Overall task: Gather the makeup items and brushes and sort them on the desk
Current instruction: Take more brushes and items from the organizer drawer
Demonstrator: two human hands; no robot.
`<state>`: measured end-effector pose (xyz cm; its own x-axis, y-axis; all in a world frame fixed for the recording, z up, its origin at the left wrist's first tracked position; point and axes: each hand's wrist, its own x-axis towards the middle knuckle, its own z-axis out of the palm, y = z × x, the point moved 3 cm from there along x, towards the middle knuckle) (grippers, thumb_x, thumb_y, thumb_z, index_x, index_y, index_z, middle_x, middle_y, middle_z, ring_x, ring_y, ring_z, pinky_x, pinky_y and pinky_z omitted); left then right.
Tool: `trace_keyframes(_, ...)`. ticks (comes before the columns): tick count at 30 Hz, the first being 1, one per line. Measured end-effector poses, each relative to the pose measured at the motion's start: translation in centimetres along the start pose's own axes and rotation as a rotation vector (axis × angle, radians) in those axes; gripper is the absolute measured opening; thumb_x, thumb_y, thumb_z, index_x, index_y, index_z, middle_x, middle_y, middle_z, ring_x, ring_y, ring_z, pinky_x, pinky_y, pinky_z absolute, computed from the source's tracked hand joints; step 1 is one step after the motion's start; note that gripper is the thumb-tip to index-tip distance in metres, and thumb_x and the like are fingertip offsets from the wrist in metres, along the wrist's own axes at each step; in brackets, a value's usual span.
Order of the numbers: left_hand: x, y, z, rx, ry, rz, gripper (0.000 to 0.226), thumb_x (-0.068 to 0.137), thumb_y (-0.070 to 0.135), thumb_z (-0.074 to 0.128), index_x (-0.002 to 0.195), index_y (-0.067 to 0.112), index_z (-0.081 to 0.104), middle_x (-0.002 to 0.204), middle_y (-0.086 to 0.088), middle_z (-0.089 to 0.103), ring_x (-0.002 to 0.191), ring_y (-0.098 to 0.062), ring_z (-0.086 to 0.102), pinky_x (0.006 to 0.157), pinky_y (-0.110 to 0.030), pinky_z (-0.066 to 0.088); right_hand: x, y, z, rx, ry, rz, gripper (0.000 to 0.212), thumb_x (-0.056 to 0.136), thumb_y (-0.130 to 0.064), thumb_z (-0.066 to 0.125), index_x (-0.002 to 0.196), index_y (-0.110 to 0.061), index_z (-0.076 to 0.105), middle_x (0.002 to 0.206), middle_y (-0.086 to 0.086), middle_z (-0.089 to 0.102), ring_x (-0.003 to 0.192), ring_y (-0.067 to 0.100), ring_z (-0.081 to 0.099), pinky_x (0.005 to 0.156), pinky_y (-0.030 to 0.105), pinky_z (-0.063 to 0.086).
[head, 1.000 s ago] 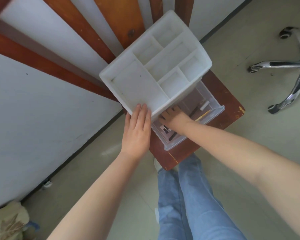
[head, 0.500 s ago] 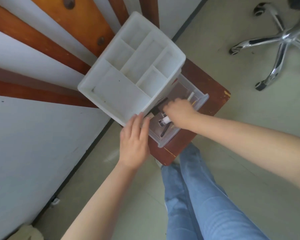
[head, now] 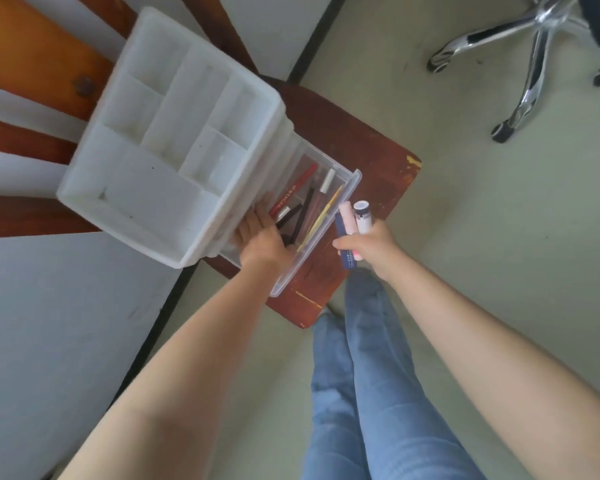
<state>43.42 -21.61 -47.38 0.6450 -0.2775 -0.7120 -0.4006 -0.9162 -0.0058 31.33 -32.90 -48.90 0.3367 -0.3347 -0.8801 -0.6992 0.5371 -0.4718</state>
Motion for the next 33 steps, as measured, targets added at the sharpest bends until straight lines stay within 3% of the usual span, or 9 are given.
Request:
trace_keyframes(4,0.5,0.5,0.8,0.033,0.06,0.057,0.092,0.081,0.036,0.064,0.145,0.008,0.005,0.149,-0.014,0.016,0.139,-0.031,0.016,0.115,-0.041,0.017,0.6,0.6,0.0,0.086,-0.065,0.028,0.024,0.071,0.007,0.067,0.072,-0.011,0.052,0.072,0.01,0.055,0.066,0.023,0.056,0.069,0.031,0.046)
trace_keyframes(10,1.2,0.5,1.3,0.106,0.126,0.098,0.09,0.079,0.04,0.066,0.144,0.011,0.011,0.135,-0.016,0.03,0.126,-0.032,0.031,0.101,-0.04,0.036,1.6,0.5,-0.5,0.057,-0.119,-0.016,0.024,0.07,0.008,0.066,0.068,-0.012,0.054,0.07,0.01,0.056,0.069,0.026,0.054,0.07,0.034,0.044)
trace_keyframes(13,1.6,0.4,1.0,0.164,0.115,0.169,0.085,0.082,0.041,0.062,0.144,0.01,0.012,0.136,-0.016,0.031,0.126,-0.031,0.033,0.1,-0.039,0.038,2.1,0.5,-0.6,0.089,-0.132,-0.017,0.021,0.069,0.008,0.067,0.082,-0.006,0.059,0.094,0.024,0.063,0.076,0.029,0.056,0.084,0.046,0.048)
trace_keyframes(15,1.7,0.4,1.1,0.19,0.102,0.219,0.079,0.086,0.04,0.057,0.144,0.008,0.014,0.135,-0.016,0.033,0.122,-0.031,0.038,0.096,-0.038,0.041,2.1,0.2,-0.5,0.112,-0.127,-0.008,0.033,0.068,0.008,0.067,0.099,0.002,0.058,0.111,0.027,0.061,0.082,0.03,0.057,0.089,0.051,0.047)
trace_keyframes(17,1.7,0.4,1.3,0.158,0.093,0.241,0.069,0.087,0.035,0.056,0.14,0.007,0.022,0.128,-0.016,0.041,0.115,-0.032,0.046,0.088,-0.037,0.045,2.1,0.1,-0.4,0.137,-0.121,-0.008,0.036,0.065,0.007,0.069,0.099,0.001,0.058,0.103,0.026,0.062,0.079,0.03,0.058,0.088,0.05,0.048)
trace_keyframes(20,1.6,0.5,1.9,-0.021,0.066,0.17,0.049,0.087,0.024,0.055,0.127,0.007,0.034,0.107,-0.012,0.054,0.098,-0.032,0.057,0.073,-0.035,0.047,1.9,0.1,-0.4,0.169,-0.15,-0.002,0.026,0.063,0.007,0.069,0.081,-0.007,0.058,0.079,0.015,0.06,0.064,0.024,0.058,0.074,0.038,0.049)
trace_keyframes(23,1.3,0.8,2.1,-0.11,0.052,0.096,0.039,0.087,0.019,0.057,0.119,0.005,0.04,0.099,-0.012,0.059,0.092,-0.031,0.059,0.075,-0.038,0.053,2.0,0.2,-0.5,0.157,-0.138,0.002,0.028,0.065,0.008,0.068,0.086,-0.006,0.058,0.084,0.015,0.062,0.063,0.022,0.058,0.077,0.039,0.048)
trace_keyframes(29,0.2,0.9,0.6,-0.303,0.042,0.1,0.031,0.09,0.016,0.052,0.118,0.004,0.041,0.107,-0.006,0.061,0.105,-0.024,0.057,0.069,-0.025,0.036,2.1,0.0,-0.5,0.162,-0.136,0.026,0.032,0.069,0.009,0.067,0.097,-0.002,0.056,0.081,0.011,0.06,0.063,0.022,0.06,0.078,0.04,0.049)
trace_keyframes(33,-0.1,0.3,0.4,-0.371,0.041,0.1,0.019,0.085,0.01,0.056,0.095,0.009,0.041,0.072,0.002,0.049,0.078,-0.026,0.054,0.062,-0.026,0.034,1.7,0.1,-0.5,0.222,-0.129,0.027,0.023,0.073,0.013,0.061,0.087,-0.006,0.057,0.075,0.009,0.059,0.061,0.021,0.059,0.069,0.033,0.05)
